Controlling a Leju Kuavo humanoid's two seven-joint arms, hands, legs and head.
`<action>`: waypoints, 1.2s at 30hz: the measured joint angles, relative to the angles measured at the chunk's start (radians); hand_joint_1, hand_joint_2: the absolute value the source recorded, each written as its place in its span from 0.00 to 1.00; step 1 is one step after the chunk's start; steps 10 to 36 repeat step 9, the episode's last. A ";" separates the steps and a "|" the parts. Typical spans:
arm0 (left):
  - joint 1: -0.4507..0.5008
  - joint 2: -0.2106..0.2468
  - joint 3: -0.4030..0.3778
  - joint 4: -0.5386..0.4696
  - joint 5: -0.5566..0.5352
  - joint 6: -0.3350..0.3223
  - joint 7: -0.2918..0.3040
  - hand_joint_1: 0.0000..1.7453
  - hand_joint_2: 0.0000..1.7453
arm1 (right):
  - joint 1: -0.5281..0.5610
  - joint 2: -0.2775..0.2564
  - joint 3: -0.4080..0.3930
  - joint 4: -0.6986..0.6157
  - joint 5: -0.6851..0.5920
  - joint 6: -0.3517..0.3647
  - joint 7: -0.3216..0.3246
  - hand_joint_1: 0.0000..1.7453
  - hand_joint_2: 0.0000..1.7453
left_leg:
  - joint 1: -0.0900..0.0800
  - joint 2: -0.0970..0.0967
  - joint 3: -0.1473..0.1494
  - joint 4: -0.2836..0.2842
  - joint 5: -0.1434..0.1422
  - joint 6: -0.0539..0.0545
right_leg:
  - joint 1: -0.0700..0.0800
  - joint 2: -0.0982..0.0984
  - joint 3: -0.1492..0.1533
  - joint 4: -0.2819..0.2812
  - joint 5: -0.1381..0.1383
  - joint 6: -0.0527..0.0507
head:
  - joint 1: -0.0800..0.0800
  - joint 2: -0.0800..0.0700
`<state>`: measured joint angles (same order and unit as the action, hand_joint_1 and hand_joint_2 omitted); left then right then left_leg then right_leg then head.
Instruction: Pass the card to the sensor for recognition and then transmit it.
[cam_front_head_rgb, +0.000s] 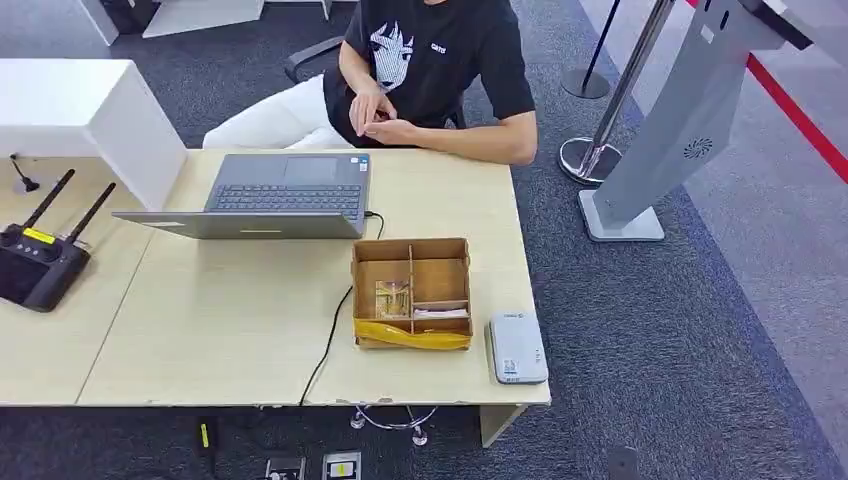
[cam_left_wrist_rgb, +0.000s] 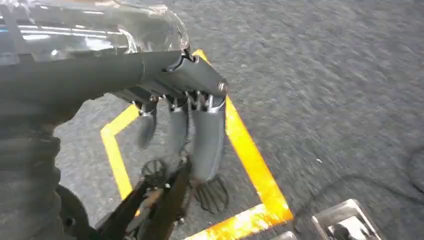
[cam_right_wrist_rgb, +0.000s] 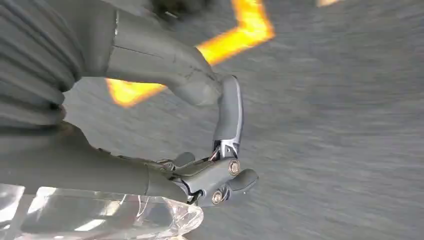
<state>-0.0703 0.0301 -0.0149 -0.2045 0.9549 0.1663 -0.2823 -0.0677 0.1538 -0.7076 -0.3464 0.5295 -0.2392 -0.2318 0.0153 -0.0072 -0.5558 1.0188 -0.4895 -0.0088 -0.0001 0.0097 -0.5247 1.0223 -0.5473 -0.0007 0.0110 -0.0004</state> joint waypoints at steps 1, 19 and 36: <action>0.000 0.003 0.000 0.000 -0.006 -0.003 0.000 0.00 1.00 | -0.003 -0.009 0.001 0.011 0.007 0.001 -0.026 0.00 1.00 | 0.000 0.000 0.000 0.000 0.000 0.000 | 0.000 0.000 0.000 0.000 0.000 0.000 | 0.000 0.000; 0.010 0.009 0.000 -0.001 -0.091 -0.027 0.020 0.00 1.00 | 0.004 -0.057 0.047 0.048 -0.011 0.007 -0.083 0.00 1.00 | -0.001 -0.001 0.000 0.000 0.000 0.000 | -0.001 0.000 0.000 0.000 0.000 0.000 | -0.001 0.000; 0.010 0.009 0.000 -0.001 -0.091 -0.027 0.020 0.00 1.00 | 0.004 -0.057 0.047 0.048 -0.011 0.007 -0.083 0.00 1.00 | -0.001 -0.001 0.000 0.000 0.000 0.000 | -0.001 0.000 0.000 0.000 0.000 0.000 | -0.001 0.000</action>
